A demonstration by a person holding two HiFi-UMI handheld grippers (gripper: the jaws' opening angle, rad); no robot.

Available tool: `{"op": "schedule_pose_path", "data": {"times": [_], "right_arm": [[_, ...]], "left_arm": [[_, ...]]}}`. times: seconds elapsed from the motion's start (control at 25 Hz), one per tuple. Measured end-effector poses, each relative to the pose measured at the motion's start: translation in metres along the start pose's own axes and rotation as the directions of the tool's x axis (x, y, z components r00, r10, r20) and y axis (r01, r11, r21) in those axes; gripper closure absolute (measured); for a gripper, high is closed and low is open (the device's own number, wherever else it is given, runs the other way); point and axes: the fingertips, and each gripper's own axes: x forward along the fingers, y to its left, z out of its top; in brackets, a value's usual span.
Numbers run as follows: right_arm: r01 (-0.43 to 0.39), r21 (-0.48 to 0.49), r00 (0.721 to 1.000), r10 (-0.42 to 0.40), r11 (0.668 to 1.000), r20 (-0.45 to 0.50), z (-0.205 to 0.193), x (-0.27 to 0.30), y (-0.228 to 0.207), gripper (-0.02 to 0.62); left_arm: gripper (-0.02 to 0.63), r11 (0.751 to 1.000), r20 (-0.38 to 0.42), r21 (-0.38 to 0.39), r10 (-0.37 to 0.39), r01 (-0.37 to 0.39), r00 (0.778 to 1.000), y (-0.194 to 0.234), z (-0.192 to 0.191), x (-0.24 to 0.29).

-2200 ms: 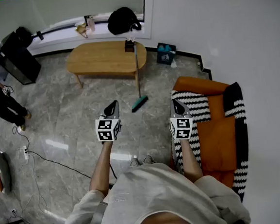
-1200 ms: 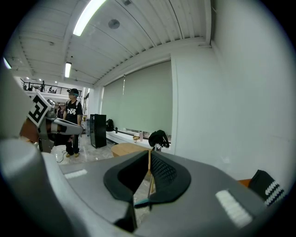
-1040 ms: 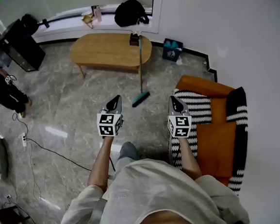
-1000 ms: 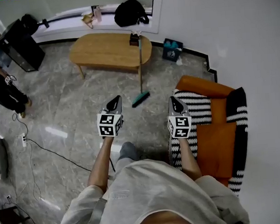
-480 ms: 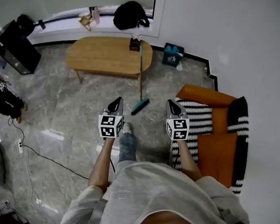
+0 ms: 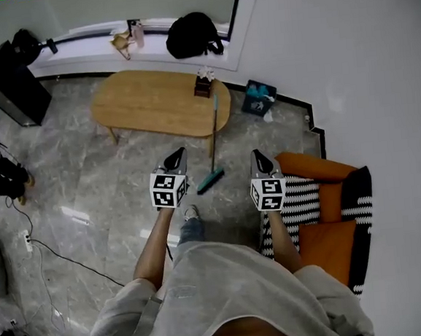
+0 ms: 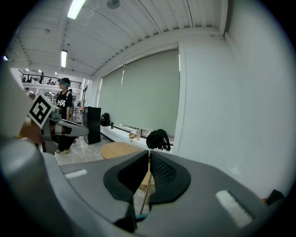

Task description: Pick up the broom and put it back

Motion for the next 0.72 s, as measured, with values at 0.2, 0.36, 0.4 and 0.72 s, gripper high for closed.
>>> {"op": "schedule_pose_path", "data": {"times": [0.2,0.36,0.4,0.72], "right_arm": [[0.022,0.015,1.000,-0.021,1.000,-0.005,0.022,0.058,-0.008,0.591],[0.030,0.033,0.999,-0.029,0.999,-0.022,0.027,0.097,-0.010,0.591],[0.031,0.036,0.999,-0.030,0.999,-0.026,0.028,0.107,-0.011,0.591],[0.012,0.099,0.997,-0.004,0.995,-0.079,0.011,0.167,-0.015,0.565]], "left_arm": [[0.606,1.000,-0.003,0.009,-0.021,0.021,1.000,0.039,0.022,0.049],[0.606,0.999,-0.014,0.005,-0.037,0.037,0.999,0.066,0.032,0.079],[0.606,0.999,-0.019,0.005,-0.038,0.038,0.999,0.072,0.033,0.086],[0.606,0.999,-0.066,-0.003,-0.046,0.045,0.997,0.102,0.023,0.131]]}}
